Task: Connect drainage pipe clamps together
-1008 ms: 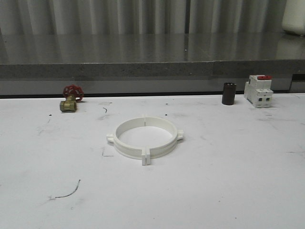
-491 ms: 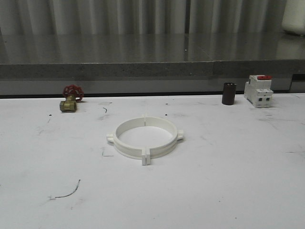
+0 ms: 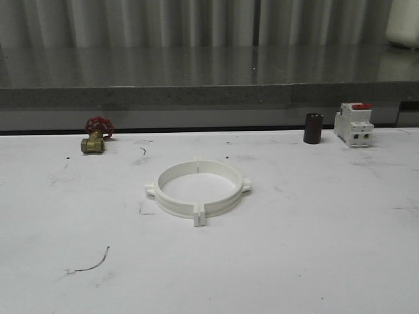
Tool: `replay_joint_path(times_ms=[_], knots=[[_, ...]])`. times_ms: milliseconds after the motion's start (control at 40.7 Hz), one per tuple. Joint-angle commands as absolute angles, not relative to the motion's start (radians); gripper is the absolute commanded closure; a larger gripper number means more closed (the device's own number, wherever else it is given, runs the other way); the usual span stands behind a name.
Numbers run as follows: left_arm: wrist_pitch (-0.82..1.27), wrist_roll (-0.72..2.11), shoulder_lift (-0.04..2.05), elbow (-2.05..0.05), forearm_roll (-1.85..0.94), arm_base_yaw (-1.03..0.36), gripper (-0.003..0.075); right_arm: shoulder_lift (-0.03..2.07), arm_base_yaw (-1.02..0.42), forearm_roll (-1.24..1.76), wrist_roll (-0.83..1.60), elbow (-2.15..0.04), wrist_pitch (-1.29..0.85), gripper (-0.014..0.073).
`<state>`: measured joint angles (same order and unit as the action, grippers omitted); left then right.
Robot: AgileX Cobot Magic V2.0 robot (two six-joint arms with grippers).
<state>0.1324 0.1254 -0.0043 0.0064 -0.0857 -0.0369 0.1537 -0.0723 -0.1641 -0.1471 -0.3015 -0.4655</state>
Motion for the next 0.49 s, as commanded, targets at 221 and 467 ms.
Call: replay_joint_path(times_ms=[221,467], knots=[[0.049,0.122,-0.025,0.008,-0.090,-0.035,0.0741,0.030,-0.009,0.000,-0.031,-0.046,-0.180,0.0656],[0.049,0.122,-0.025,0.008,-0.090,-0.035,0.0741,-0.028,0.014,0.091,0.000,0.025,-0.176,0.0656]])
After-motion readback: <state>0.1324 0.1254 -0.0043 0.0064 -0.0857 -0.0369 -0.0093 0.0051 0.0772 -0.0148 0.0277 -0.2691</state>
